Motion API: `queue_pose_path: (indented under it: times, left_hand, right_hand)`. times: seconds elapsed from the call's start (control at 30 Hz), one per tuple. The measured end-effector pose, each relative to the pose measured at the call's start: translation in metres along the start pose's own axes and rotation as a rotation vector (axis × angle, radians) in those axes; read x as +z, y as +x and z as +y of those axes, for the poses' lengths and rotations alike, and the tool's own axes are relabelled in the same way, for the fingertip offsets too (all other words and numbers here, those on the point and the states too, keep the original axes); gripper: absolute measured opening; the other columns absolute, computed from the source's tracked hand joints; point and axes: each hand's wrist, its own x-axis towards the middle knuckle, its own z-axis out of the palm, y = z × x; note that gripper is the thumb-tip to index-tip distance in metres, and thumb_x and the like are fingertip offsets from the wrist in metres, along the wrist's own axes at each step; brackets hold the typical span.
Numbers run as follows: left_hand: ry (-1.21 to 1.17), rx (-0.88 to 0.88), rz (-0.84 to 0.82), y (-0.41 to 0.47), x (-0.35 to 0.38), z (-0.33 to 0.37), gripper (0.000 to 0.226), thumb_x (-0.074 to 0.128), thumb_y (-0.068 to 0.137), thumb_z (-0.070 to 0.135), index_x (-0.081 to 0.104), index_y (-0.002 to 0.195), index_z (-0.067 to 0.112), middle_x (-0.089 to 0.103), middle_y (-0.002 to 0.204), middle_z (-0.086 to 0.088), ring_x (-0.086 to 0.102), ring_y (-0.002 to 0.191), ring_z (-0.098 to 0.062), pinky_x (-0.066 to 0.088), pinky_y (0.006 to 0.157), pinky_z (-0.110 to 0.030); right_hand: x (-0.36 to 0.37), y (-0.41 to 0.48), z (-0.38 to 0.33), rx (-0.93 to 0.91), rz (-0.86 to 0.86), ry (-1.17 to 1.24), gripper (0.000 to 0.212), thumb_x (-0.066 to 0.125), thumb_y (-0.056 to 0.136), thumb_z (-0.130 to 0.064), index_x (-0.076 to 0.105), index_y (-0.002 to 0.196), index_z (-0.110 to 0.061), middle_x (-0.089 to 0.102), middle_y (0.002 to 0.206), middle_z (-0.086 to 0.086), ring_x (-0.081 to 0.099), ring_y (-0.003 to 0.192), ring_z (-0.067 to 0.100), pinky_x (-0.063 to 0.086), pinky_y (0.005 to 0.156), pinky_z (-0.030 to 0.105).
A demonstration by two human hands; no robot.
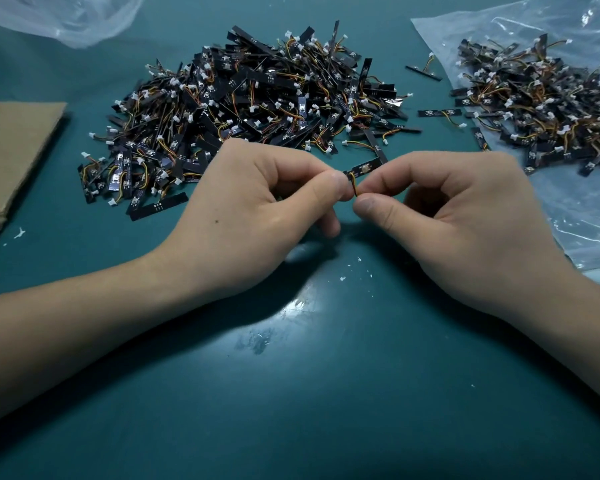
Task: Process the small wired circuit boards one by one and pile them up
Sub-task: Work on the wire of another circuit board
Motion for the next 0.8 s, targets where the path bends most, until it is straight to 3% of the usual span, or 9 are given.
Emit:
queue_pose_path:
  times: [0.07,0.13,0.2,0.33,0.47,0.6,0.7,0.8]
  left_hand:
    - [-0.017,0.006,-0.021,0.0006,-0.0009,0.0003,0.02,0.064,0.096,0.026,0.078,0.081,0.024,0.072,0.063,0.008,0.06,0.055,-0.024,0.047,0.052,-0.033]
    - [-0.03,0.009,-0.04,0.0009,-0.0016,-0.0001,0.021,0.063,0.095,0.025,0.077,0.079,0.022,0.07,0.061,0.005,0.06,0.056,-0.028,0.047,0.052,-0.037]
    - [-0.022,0.02,-0.065,0.0009,-0.0018,-0.0005,0.021,0.063,0.095,0.024,0.076,0.078,0.022,0.068,0.06,0.004,0.06,0.056,-0.03,0.047,0.052,-0.038]
    - [-0.028,0.023,-0.098,0.0006,-0.0011,-0.0003,0.02,0.061,0.095,0.025,0.075,0.08,0.023,0.068,0.061,0.004,0.059,0.057,-0.027,0.046,0.052,-0.032]
    - [-0.045,0.037,-0.126,0.0014,-0.0008,-0.0001,0.019,0.059,0.097,0.024,0.075,0.088,0.023,0.069,0.065,0.004,0.06,0.061,-0.023,0.049,0.057,-0.033]
    - [-0.012,0.064,-0.112,0.0003,-0.0003,0.0001,0.019,0.06,0.097,0.021,0.076,0.086,0.023,0.069,0.066,0.004,0.058,0.058,-0.017,0.046,0.055,-0.023]
    - [-0.03,0.046,-0.116,0.0015,-0.0003,0.0002,0.018,0.06,0.095,0.021,0.074,0.084,0.023,0.069,0.066,0.004,0.058,0.059,-0.021,0.045,0.055,-0.025]
    - [-0.009,0.075,-0.117,0.0004,-0.0011,0.0004,0.018,0.061,0.094,0.018,0.074,0.081,0.021,0.068,0.065,0.002,0.057,0.06,-0.021,0.045,0.055,-0.027]
  right_hand:
    - [0.0004,0.0002,-0.0006,0.03,0.016,0.029,0.011,0.077,0.09,-0.033,0.073,0.081,-0.03,0.061,0.057,-0.014,0.049,0.045,0.012,0.033,0.047,0.015]
    - [-0.0003,0.0015,-0.0031,0.04,0.048,0.105,0.021,0.065,0.094,-0.04,0.073,0.083,-0.023,0.064,0.063,0.002,0.054,0.046,0.024,0.04,0.046,0.032]
    - [-0.0019,0.0027,-0.0052,0.035,0.041,0.174,0.028,0.057,0.095,-0.042,0.071,0.086,-0.019,0.067,0.07,0.003,0.056,0.051,0.03,0.043,0.048,0.038]
    - [-0.0031,0.004,-0.0041,0.017,-0.057,0.138,0.025,0.062,0.098,-0.033,0.067,0.078,-0.019,0.059,0.058,-0.006,0.052,0.049,0.016,0.04,0.05,0.025]
    - [-0.0048,0.0033,-0.0016,0.034,-0.042,0.246,0.025,0.062,0.098,-0.025,0.067,0.076,-0.013,0.056,0.053,-0.011,0.049,0.047,0.008,0.042,0.049,0.028]
    - [-0.0059,0.0046,-0.0016,0.047,-0.115,0.248,0.026,0.06,0.095,-0.025,0.064,0.071,-0.016,0.055,0.053,-0.001,0.047,0.047,0.008,0.038,0.05,0.024]
    - [-0.0061,0.0028,-0.0027,0.01,-0.124,0.223,0.025,0.06,0.095,-0.025,0.064,0.072,-0.017,0.053,0.057,0.008,0.043,0.049,0.011,0.035,0.05,0.023]
    - [-0.0048,0.0002,-0.0035,-0.032,-0.114,0.177,0.025,0.06,0.096,-0.023,0.062,0.072,-0.016,0.052,0.056,0.005,0.044,0.05,0.011,0.035,0.05,0.021]
